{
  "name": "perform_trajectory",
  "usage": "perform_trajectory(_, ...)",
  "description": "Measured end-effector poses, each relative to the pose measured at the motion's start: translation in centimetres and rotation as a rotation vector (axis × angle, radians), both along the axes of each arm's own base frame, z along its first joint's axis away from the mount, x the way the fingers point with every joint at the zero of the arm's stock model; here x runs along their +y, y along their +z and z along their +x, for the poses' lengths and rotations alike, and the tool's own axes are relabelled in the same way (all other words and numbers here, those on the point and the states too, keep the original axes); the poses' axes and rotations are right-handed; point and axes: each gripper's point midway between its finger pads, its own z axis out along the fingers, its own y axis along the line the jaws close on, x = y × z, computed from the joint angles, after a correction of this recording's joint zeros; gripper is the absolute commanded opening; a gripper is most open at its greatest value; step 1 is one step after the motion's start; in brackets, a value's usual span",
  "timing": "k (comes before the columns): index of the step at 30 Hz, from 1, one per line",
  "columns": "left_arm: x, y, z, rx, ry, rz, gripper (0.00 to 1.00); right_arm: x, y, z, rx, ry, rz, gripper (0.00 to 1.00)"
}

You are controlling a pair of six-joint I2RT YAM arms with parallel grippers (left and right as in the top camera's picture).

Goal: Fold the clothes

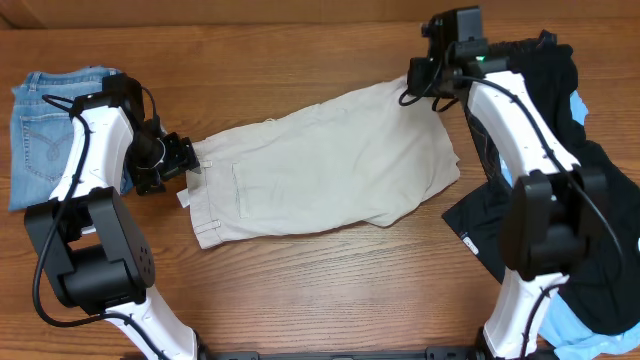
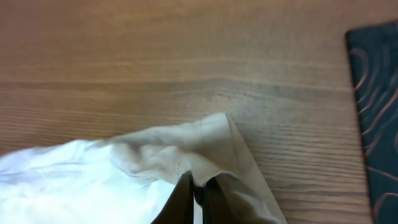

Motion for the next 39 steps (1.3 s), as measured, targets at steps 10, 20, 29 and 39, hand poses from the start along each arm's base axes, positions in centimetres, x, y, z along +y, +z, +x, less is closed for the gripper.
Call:
perform_trajectory(10, -0.1, 0.0, -0.5, 0.019, -0.002, -0.004, 0.84, -1.2, -4.3, -0.2, 0.081, -0.034, -0.067, 0.6)
perform_trajectory(20, 0.0, 0.0, -0.8, 0.032, -0.006, 0.001, 0.99, -2.8, 1.5, -2.7, 0.088, -0.07, -0.136, 0.66)
perform_trajectory(29, -0.3, -1.5, -0.1, -0.015, -0.011, -0.014, 0.96, -3.4, 1.4, -6.1, 0.198, -0.066, -0.161, 0.66)
perform_trajectory(39, -2.6, -5.3, -0.8, -0.103, -0.046, -0.076, 0.88, -3.4, 1.1, -6.5, 0.219, -0.078, -0.157, 0.66)
